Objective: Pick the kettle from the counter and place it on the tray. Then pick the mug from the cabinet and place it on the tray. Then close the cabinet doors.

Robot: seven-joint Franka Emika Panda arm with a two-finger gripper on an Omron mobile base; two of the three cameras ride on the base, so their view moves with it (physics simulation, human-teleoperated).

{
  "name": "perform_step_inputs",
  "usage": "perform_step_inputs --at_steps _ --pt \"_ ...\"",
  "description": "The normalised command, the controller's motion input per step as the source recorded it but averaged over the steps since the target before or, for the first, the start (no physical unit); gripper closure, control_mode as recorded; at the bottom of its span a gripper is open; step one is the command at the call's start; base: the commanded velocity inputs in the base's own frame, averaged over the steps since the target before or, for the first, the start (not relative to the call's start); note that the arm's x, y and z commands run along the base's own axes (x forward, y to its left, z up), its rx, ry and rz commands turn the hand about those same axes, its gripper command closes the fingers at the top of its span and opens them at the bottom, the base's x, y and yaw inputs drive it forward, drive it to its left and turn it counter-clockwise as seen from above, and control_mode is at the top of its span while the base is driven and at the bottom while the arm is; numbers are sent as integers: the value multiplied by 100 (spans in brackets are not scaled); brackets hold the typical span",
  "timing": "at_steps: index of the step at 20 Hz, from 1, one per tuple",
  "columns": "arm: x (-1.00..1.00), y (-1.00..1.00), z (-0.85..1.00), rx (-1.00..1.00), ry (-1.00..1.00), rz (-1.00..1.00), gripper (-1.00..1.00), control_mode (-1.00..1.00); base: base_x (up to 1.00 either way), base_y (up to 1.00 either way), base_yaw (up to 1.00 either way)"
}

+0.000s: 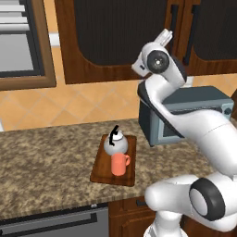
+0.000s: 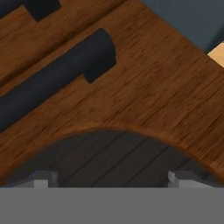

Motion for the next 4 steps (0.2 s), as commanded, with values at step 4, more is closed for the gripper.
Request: perform_step_inputs --at_steps 4 --pt "74 0 -16 1 3 0 -100 -100 0 0 0"
